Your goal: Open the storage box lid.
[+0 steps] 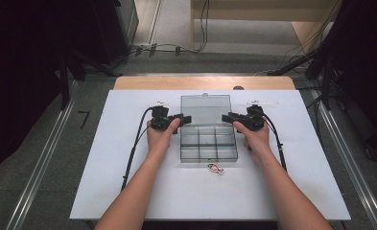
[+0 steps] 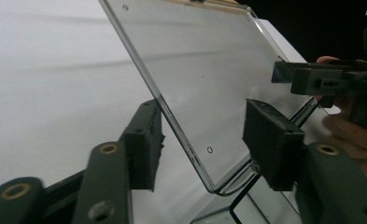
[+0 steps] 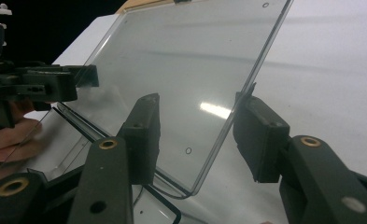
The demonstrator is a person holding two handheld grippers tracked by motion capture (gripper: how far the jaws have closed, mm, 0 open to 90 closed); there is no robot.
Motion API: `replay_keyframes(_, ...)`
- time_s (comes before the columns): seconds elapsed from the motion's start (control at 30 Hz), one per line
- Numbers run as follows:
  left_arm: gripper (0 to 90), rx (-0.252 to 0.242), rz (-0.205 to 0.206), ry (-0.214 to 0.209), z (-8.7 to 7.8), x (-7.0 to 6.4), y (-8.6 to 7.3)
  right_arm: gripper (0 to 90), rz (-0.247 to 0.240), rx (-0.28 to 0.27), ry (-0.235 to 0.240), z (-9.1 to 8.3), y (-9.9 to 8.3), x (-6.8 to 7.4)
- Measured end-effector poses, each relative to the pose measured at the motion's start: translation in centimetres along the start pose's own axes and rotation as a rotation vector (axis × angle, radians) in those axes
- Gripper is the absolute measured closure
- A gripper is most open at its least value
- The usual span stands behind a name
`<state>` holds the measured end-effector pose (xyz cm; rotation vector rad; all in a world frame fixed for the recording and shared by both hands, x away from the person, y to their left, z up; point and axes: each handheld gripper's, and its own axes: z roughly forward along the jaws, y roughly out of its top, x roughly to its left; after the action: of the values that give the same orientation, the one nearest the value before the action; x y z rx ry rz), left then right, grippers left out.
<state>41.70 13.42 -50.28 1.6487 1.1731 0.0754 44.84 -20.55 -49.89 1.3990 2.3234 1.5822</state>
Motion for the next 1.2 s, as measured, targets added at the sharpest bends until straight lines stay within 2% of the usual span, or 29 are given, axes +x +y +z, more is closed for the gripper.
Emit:
replay_keyframes(0.07,41.2,0.002,-0.003,0.002,0.0,0.0,0.0,48.3,0.017,0.005,0.006,0.0,-0.1,-0.1)
replay_keyframes(0.3,32.4,0.017,0.004,0.011,0.0,-0.2,-0.1,41.2,0.013,0.027,0.015,0.0,-0.1,-0.1)
replay_keyframes(0.4,29.9,0.004,0.008,0.002,-0.3,-0.3,0.1,32.6,0.014,0.041,0.001,0.0,-0.1,-0.1)
replay_keyframes(0.53,25.8,-0.009,0.028,-0.006,-0.8,-0.8,0.4,27.6,0.007,0.02,0.013,-0.5,0.1,0.1)
replay_keyframes(0.67,17.4,-0.008,0.066,-0.019,-1.2,-1.4,0.5,17.3,-0.052,0.015,0.013,-1.1,0.4,1.1)
replay_keyframes(0.83,5.7,-0.011,0.106,-0.048,-1.9,-2.0,0.4,10.2,-0.152,0.03,0.015,-1.8,0.4,3.0)
replay_keyframes(1.03,2.0,-0.012,0.147,-0.054,-2.8,-2.6,-0.1,8.4,-0.198,0.014,0.016,-2.9,-0.1,4.1)
replay_keyframes(1.13,0.5,-0.019,0.162,-0.068,-3.3,-2.9,-0.3,7.6,-0.236,0.011,0.005,-3.6,-0.5,4.6)
replay_keyframes(1.2,0.2,-0.02,0.177,-0.071,-3.6,-3.2,-0.4,4.2,-0.255,0.015,0.006,-3.9,-0.8,4.9)
